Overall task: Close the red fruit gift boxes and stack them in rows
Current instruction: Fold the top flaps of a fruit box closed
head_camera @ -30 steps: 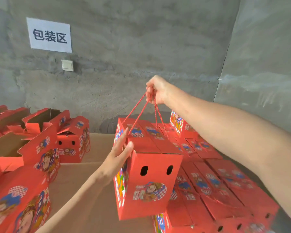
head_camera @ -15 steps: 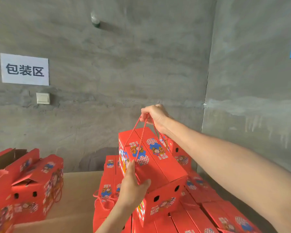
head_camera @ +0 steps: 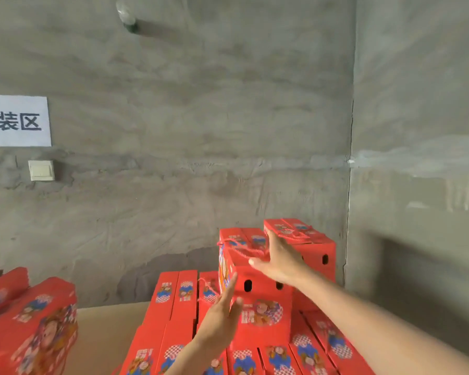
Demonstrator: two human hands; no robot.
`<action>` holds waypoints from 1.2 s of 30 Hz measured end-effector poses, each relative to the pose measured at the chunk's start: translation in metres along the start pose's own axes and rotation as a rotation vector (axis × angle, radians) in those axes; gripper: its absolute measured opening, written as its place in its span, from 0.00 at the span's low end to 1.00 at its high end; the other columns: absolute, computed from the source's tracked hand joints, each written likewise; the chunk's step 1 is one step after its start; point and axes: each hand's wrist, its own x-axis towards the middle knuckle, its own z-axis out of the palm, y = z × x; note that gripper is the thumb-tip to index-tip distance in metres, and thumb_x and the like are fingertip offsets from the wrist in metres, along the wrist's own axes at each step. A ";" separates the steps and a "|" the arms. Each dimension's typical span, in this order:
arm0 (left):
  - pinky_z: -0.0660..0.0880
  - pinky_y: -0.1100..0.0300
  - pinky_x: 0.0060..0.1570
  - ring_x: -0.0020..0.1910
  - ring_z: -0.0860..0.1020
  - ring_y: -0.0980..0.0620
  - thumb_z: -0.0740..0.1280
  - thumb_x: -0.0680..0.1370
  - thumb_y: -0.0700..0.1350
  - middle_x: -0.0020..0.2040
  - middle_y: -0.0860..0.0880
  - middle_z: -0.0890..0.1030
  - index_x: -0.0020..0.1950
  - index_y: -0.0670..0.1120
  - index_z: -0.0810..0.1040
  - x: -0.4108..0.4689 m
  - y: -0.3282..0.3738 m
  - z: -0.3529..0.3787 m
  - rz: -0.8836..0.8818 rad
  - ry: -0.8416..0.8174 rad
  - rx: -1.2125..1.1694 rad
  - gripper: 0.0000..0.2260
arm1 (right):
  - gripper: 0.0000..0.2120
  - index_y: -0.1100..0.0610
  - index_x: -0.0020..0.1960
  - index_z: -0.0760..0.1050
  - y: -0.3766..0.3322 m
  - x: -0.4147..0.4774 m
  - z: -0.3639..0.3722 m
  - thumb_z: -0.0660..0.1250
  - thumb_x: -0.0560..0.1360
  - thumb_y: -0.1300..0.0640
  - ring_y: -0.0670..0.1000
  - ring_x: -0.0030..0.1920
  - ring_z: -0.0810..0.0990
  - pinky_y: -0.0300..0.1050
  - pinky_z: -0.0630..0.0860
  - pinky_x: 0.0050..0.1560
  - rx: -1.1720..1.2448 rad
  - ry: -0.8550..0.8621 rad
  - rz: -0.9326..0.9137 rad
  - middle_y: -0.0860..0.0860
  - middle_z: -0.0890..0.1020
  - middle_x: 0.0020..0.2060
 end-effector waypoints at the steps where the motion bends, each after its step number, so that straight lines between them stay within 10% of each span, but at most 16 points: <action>1: 0.67 0.75 0.36 0.38 0.75 0.66 0.53 0.83 0.46 0.66 0.51 0.75 0.76 0.59 0.45 0.001 -0.007 0.003 -0.030 -0.027 0.052 0.26 | 0.42 0.52 0.77 0.46 0.012 -0.006 0.021 0.66 0.72 0.42 0.59 0.75 0.54 0.56 0.55 0.72 -0.129 -0.089 -0.071 0.58 0.57 0.74; 3: 0.72 0.64 0.51 0.56 0.77 0.55 0.54 0.82 0.44 0.75 0.47 0.64 0.78 0.54 0.44 -0.001 -0.022 0.009 -0.103 -0.055 0.171 0.28 | 0.45 0.36 0.73 0.32 0.025 -0.012 0.057 0.65 0.74 0.45 0.61 0.75 0.36 0.64 0.38 0.71 -0.285 -0.133 -0.217 0.56 0.39 0.76; 6: 0.59 0.47 0.72 0.75 0.57 0.47 0.55 0.80 0.49 0.78 0.50 0.51 0.77 0.55 0.49 -0.007 -0.046 0.014 -0.221 -0.188 0.401 0.27 | 0.50 0.30 0.67 0.26 0.027 -0.002 0.080 0.64 0.75 0.61 0.63 0.75 0.40 0.67 0.40 0.70 -0.461 0.070 -0.309 0.57 0.43 0.76; 10: 0.65 0.51 0.68 0.70 0.65 0.46 0.56 0.78 0.53 0.71 0.49 0.64 0.70 0.54 0.65 -0.017 -0.072 0.022 -0.250 -0.383 0.554 0.20 | 0.56 0.32 0.61 0.19 0.033 0.023 0.100 0.65 0.73 0.65 0.64 0.74 0.46 0.68 0.44 0.69 -0.536 0.193 -0.286 0.58 0.47 0.75; 19: 0.66 0.51 0.66 0.71 0.61 0.46 0.53 0.79 0.60 0.74 0.46 0.56 0.75 0.57 0.54 -0.020 -0.083 0.026 -0.260 -0.474 0.741 0.25 | 0.49 0.33 0.72 0.33 0.046 0.083 0.113 0.65 0.74 0.63 0.65 0.73 0.49 0.64 0.50 0.71 -0.566 0.161 -0.168 0.58 0.51 0.74; 26: 0.56 0.45 0.71 0.75 0.50 0.44 0.52 0.82 0.54 0.77 0.45 0.49 0.77 0.55 0.49 -0.035 -0.082 0.030 -0.270 -0.418 0.821 0.24 | 0.39 0.38 0.76 0.43 0.035 0.055 0.091 0.61 0.75 0.62 0.63 0.75 0.37 0.56 0.57 0.73 -0.343 -0.191 -0.088 0.52 0.37 0.76; 30: 0.39 0.40 0.71 0.77 0.45 0.45 0.56 0.81 0.49 0.77 0.46 0.48 0.76 0.57 0.52 -0.066 -0.069 0.029 -0.172 -0.247 0.860 0.24 | 0.20 0.51 0.68 0.69 0.016 -0.044 0.094 0.63 0.77 0.50 0.56 0.68 0.67 0.50 0.68 0.65 -0.200 -0.309 -0.197 0.53 0.68 0.68; 36: 0.71 0.57 0.53 0.54 0.75 0.49 0.65 0.77 0.48 0.53 0.51 0.75 0.54 0.49 0.77 -0.153 -0.032 0.005 -0.117 0.060 0.365 0.08 | 0.16 0.56 0.49 0.75 0.024 -0.195 0.078 0.63 0.75 0.43 0.55 0.53 0.77 0.46 0.71 0.50 -0.182 -0.418 -0.221 0.53 0.80 0.50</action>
